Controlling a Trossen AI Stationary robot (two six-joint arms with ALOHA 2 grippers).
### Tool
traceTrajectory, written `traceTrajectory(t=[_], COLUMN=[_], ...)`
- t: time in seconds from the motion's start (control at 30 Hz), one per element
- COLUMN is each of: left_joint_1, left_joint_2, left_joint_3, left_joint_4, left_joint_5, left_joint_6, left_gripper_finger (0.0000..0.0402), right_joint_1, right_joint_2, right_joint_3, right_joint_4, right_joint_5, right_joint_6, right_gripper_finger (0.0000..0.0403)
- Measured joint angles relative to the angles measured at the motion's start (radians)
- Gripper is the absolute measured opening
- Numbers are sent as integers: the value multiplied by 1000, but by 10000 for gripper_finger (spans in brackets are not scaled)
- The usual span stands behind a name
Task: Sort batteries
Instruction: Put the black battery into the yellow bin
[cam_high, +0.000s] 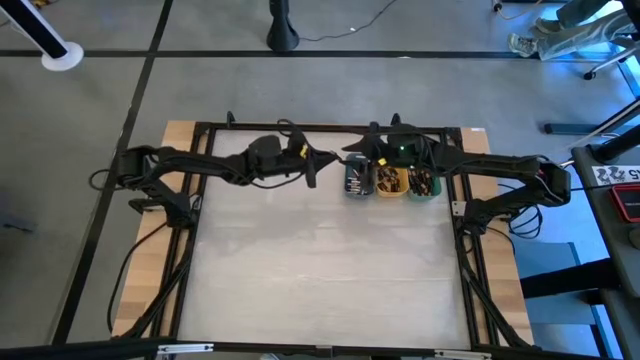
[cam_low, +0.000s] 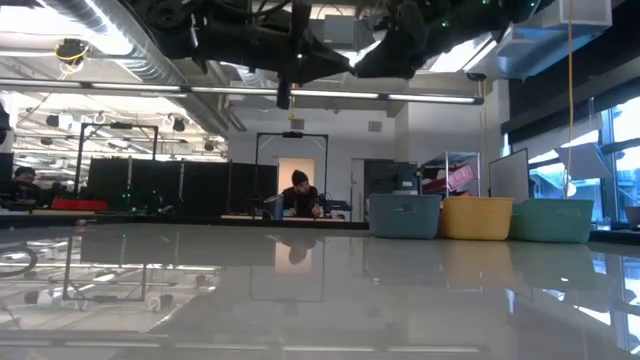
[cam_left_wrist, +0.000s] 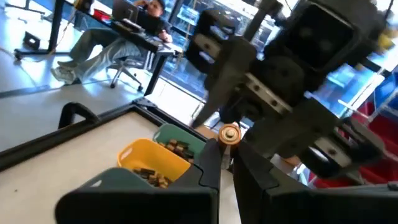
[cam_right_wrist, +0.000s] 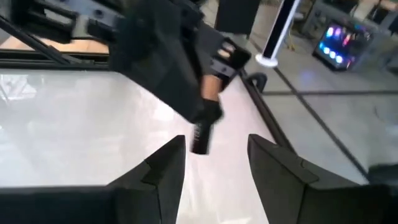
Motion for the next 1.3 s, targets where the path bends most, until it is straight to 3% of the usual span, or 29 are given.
traceTrajectory(t=[0.53, 1.1, 1.3], left_joint_1=[-12, -32, -34], left_joint_2=[3, 10, 38], left_joint_3=[0, 0, 0], left_joint_4=[-42, -83, -76], left_joint_5=[0, 0, -1], left_joint_6=[78, 79, 68], left_gripper_finger=[10, 10, 10], right_joint_1=[0, 0, 0], right_joint_2=[34, 58, 58], right_joint_3=[0, 0, 0], right_joint_4=[-30, -28, -29], right_joint_5=[-95, -106, -105], right_joint_6=[78, 105, 122], right_gripper_finger=[177, 176, 129])
